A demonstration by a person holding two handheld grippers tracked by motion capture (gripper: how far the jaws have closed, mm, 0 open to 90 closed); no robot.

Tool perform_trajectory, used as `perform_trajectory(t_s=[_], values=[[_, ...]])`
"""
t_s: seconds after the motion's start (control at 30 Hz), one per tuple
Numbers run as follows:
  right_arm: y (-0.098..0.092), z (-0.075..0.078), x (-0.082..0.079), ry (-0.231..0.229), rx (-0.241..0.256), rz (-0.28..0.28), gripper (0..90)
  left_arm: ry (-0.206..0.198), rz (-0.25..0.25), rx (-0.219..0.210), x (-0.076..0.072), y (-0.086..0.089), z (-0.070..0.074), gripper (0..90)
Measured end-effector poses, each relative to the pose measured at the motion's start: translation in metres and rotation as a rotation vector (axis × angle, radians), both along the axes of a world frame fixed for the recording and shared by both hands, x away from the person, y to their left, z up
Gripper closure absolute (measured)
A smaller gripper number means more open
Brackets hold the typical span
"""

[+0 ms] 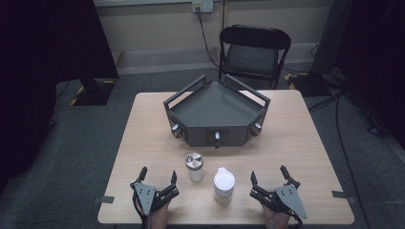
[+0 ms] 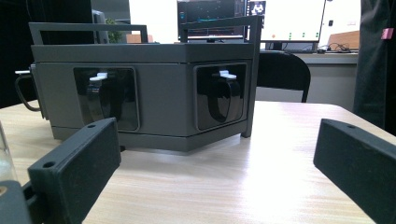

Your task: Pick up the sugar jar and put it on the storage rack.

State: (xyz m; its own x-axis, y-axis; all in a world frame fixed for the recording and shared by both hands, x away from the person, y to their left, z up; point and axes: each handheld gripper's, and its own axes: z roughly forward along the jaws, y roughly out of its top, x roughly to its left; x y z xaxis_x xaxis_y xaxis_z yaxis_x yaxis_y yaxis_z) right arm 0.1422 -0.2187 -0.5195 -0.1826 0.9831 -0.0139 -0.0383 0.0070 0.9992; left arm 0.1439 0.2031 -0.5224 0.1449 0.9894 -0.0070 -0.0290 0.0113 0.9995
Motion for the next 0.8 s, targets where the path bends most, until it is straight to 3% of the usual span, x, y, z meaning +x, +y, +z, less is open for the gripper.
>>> perform_trajectory(t_s=[0.23, 0.57, 0.8], values=[[-0.0005, 0.0003, 0.0002, 0.002, 0.000, 0.003, 0.0, 0.002, 0.012, 0.000, -0.0001, -0.0021, 0.0004, 0.3], [0.0018, 0.0004, -0.0001, 0.002, 0.000, -0.010, 0.0, 0.001, -0.010, -0.001, 0.0007, 0.0014, 0.0002, 0.0], [0.0014, 0.0004, -0.0001, 0.002, 0.000, -0.008, 0.0, 0.032, -0.027, -0.023, 0.0034, 0.0054, 0.0053, 0.0]])
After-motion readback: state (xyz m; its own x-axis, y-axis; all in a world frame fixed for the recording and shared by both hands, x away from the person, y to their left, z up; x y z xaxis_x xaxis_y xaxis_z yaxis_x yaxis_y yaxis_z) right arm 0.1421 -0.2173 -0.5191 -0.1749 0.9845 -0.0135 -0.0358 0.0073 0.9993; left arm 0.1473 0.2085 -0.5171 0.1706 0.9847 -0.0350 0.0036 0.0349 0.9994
